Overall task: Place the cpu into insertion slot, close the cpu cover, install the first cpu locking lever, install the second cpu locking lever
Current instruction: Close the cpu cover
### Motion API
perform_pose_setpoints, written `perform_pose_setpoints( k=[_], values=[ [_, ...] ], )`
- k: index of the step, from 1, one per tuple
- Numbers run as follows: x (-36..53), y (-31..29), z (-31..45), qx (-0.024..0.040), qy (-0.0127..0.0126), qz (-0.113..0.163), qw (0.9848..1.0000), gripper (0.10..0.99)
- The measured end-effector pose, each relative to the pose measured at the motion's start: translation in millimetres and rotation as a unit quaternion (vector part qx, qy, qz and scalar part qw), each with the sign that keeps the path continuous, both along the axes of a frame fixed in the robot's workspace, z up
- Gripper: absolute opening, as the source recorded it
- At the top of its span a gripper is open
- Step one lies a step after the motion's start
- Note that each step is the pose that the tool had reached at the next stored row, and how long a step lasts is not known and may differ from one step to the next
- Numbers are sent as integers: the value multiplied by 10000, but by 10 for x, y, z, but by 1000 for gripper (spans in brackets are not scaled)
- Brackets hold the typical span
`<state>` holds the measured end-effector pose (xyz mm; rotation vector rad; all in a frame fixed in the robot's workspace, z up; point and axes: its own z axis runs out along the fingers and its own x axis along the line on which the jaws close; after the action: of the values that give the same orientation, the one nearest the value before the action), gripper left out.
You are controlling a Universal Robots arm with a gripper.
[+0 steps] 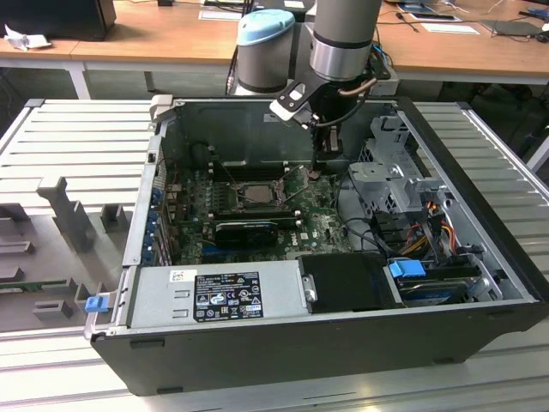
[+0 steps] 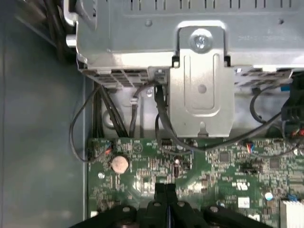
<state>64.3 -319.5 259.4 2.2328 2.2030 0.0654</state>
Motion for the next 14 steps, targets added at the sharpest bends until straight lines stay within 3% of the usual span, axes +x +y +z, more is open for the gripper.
perform_pose_setpoints(
  k=[4, 7, 10, 13, 14],
  values=[
    [0, 0, -111, 0, 2, 16, 10000, 106],
    [0, -1, -131, -1, 23, 17, 10000, 106],
    [-1, -1, -132, 0, 82, 17, 10000, 106],
    [-1, 0, -128, 1, 181, 17, 9998, 106],
    [-1, 0, -127, 1, 194, 17, 9998, 106]
  ],
)
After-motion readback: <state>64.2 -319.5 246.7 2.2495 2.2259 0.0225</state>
